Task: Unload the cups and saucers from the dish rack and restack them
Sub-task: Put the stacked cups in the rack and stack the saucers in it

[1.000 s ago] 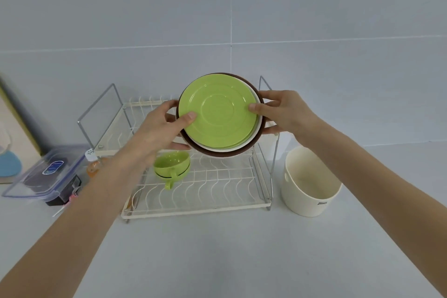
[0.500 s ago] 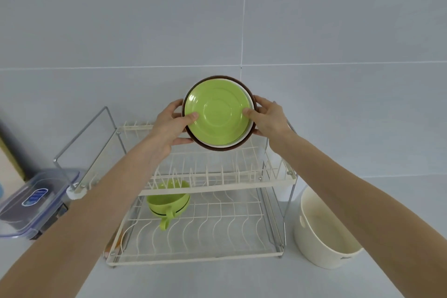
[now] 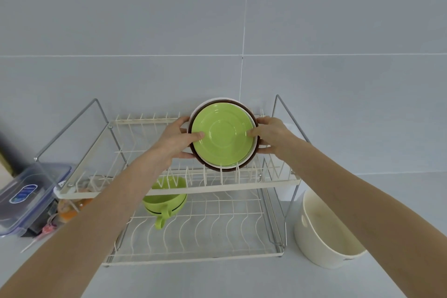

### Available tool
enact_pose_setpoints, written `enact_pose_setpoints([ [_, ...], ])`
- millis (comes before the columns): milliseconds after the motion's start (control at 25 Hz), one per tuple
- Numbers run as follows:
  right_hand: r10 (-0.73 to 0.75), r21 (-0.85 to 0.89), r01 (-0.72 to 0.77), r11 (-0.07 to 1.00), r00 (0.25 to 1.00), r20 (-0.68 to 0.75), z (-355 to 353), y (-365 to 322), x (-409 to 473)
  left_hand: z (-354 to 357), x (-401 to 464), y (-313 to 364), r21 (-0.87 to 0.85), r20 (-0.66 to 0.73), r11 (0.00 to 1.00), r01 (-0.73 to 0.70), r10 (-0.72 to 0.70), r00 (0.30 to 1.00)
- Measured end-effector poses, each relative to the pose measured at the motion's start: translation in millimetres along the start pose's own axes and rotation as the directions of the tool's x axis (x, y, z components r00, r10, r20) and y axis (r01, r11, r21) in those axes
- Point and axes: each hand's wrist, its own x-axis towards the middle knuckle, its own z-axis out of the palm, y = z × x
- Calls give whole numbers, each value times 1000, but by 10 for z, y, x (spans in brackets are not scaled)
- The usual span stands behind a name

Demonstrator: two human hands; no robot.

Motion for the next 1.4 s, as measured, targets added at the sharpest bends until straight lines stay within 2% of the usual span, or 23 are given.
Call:
enact_pose_setpoints([
  [80, 0, -86, 1, 996, 1000, 11, -3, -12, -4, -22, -22, 16, 44, 31, 999, -1, 0, 1000],
  [240, -23, -258, 30, 966, 999, 30, -4, 14, -67, -62, -89, 10, 239, 91, 971, -26, 4, 996],
  [400, -73, -461, 77, 884, 997, 26, -7, 21, -133, -60, -137, 0, 267, 108, 963, -37, 8, 994],
  [760, -106, -573, 117, 811, 993, 51, -42, 83, -231, -13, -229, 68, 362, 114, 931, -48, 7, 993],
  [920, -202, -663, 220, 715, 974, 105, -45, 28, -392, 12, -337, 156, 538, 137, 826, -169, 113, 984],
  [1080, -329, -719, 359, 596, 925, 190, -69, -74, -622, 45, -542, 308, 737, 107, 640, -218, 207, 972],
  [1400, -474, -749, 425, 508, 864, 169, -450, -159, -1087, 304, -994, 569, 844, 59, 458, -277, 435, 899],
])
